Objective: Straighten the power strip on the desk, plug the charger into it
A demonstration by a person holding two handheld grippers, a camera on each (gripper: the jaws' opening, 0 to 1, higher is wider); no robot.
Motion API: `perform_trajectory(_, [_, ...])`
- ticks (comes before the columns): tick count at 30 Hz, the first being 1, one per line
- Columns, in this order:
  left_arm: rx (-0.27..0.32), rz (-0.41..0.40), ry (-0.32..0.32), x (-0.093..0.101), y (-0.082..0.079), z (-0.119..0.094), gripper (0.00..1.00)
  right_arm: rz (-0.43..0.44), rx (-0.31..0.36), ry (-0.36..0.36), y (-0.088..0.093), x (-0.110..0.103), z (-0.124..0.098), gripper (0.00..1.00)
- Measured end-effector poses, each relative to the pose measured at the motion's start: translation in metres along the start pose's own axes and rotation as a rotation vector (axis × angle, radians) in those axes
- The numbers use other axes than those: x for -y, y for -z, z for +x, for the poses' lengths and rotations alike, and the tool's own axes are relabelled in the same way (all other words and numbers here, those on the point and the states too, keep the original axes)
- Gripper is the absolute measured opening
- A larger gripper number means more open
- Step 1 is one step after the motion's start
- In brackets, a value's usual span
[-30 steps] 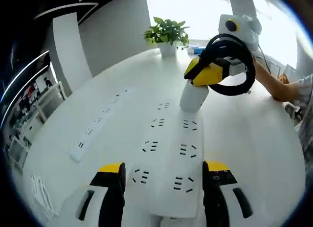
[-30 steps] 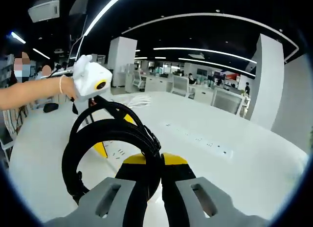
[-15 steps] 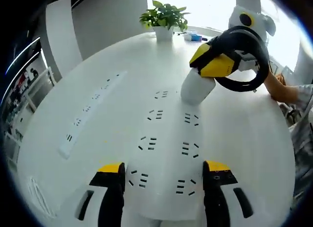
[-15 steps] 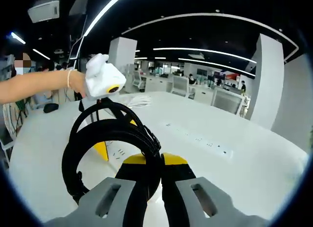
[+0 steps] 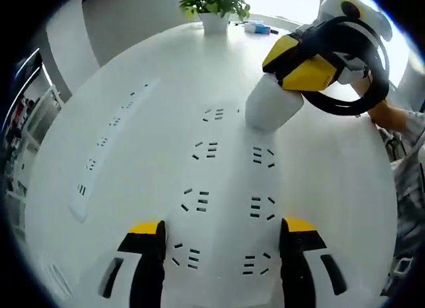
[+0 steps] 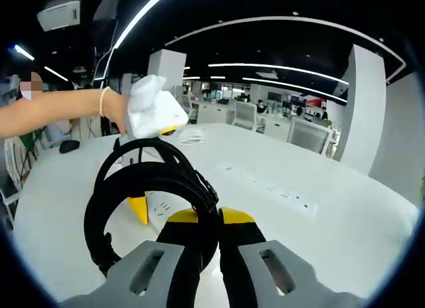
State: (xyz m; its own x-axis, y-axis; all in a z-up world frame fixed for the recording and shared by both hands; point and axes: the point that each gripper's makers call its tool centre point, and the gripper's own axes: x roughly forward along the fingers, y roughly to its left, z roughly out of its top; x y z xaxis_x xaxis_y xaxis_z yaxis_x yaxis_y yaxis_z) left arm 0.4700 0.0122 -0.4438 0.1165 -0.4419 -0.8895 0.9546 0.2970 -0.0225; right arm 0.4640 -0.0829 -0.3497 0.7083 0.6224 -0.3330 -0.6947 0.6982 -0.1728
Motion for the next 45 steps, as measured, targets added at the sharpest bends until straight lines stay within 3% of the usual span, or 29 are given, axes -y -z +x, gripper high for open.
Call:
perform_trajectory(13, [-0.123,0.083,0.028,0.01,-0.001,0.003,0.68,-0.022,-0.051,0.009,0.001,-0.002,0.001,0.06])
perform_trajectory(21, [-0.144,0.182,0.066,0.011,-0.006,0.005,0.67,0.024,-0.045,0.028,0.0,0.009,0.009,0.05])
perform_trajectory(26, [-0.124,0.198,0.075,0.012,-0.006,0.006,0.67,-0.165,0.041,0.065,0.003,-0.002,0.002,0.04])
perform_trajectory(28, [-0.118,0.202,0.078,0.012,-0.007,0.006,0.67,-0.135,0.031,0.048,0.002,0.003,0.006,0.04])
perform_trajectory(31, [-0.118,0.209,0.079,0.012,-0.007,0.007,0.67,0.008,-0.002,0.034,0.002,0.016,0.013,0.04])
perform_trajectory(34, [-0.12,0.21,0.078,0.012,-0.008,0.007,0.67,-0.077,0.003,0.051,0.001,0.008,0.009,0.04])
perform_trajectory(37, [-0.122,0.208,0.078,0.011,-0.007,0.007,0.67,-0.064,0.017,0.052,0.0,0.004,0.006,0.04])
perform_trajectory(39, [-0.122,0.204,0.078,0.011,-0.007,0.006,0.68,-0.008,-0.012,0.048,0.0,0.008,0.009,0.05])
perform_trajectory(45, [-0.085,0.195,0.084,0.009,-0.007,0.006,0.68,0.032,0.011,-0.05,-0.001,0.005,0.006,0.07])
